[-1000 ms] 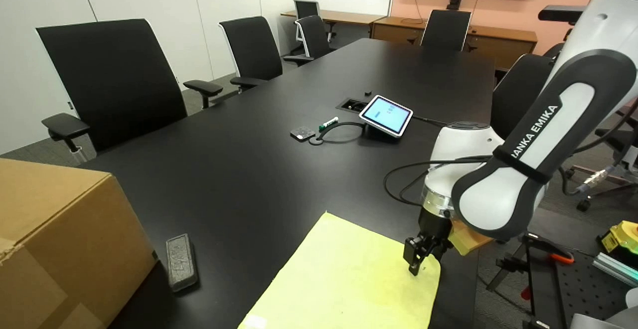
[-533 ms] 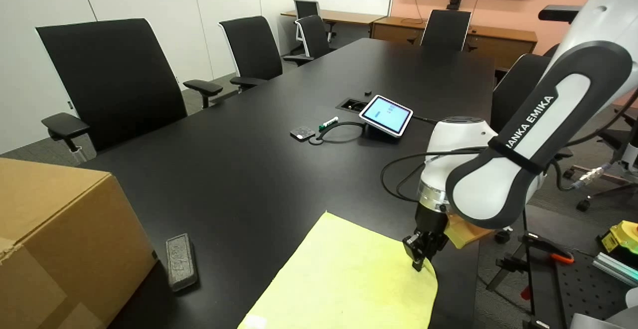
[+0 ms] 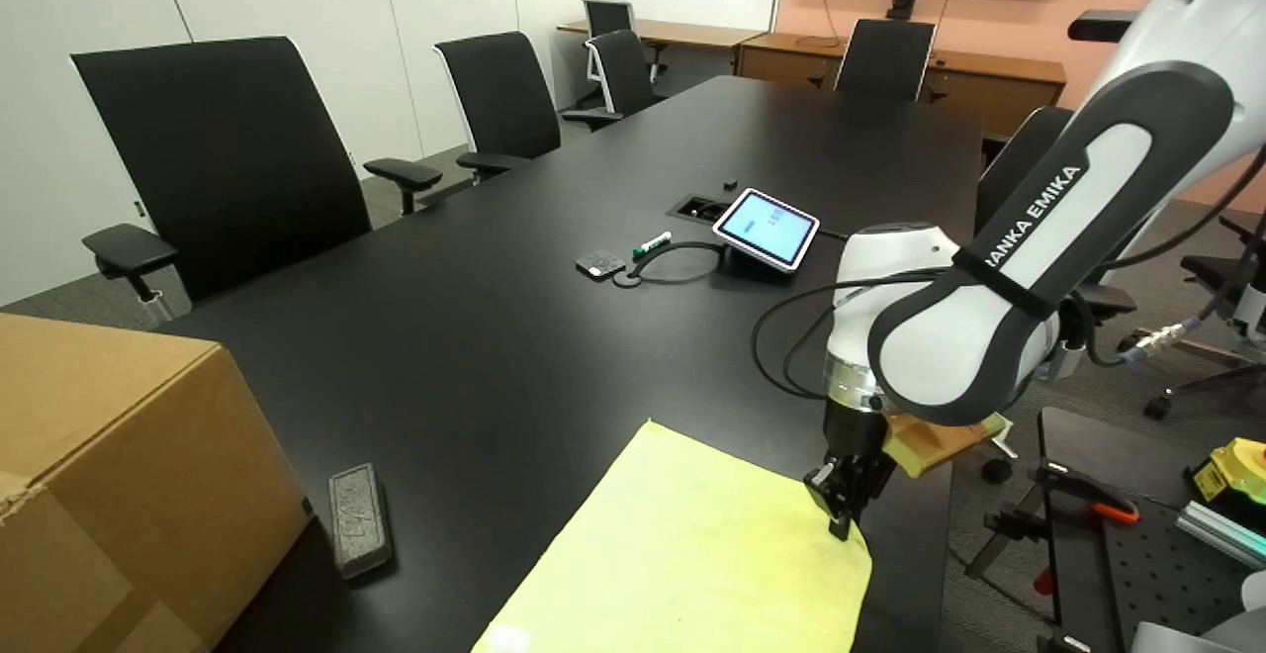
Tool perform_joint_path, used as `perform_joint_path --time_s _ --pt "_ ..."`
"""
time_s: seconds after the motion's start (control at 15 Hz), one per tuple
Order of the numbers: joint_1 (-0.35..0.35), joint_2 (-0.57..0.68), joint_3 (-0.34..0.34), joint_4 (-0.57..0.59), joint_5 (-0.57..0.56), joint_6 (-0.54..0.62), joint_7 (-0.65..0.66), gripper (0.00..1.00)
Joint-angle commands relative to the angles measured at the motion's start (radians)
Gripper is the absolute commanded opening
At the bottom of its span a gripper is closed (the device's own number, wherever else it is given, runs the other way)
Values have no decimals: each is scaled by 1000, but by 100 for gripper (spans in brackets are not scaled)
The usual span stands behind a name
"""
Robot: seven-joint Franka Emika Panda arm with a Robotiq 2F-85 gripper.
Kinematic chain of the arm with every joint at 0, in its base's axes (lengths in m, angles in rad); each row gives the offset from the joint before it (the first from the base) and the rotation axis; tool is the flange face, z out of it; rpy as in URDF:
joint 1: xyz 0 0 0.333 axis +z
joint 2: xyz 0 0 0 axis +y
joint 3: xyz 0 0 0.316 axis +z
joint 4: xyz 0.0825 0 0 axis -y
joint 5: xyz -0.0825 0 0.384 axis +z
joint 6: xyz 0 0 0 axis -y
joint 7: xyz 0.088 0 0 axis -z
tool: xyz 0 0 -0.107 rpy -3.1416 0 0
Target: Fold the towel once
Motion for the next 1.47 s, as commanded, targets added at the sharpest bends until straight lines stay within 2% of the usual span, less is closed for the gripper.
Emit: perform_joint_path --time_s 0.0,0.2,0.53,0.73,1.0,1.4 --pt "-12 -41 -5 14 -27 -90 -29 7" --pt "-10 -50 -11 26 -33 -133 -47 4" --pt "-13 -98 -11 44 -30 -195 -95 6" --pt "-16 -109 -14 104 -30 -250 -121 5" --pt "-9 -71 -37 260 -61 -379 -116 4" --pt "9 88 -56 541 -122 -541 -85 5"
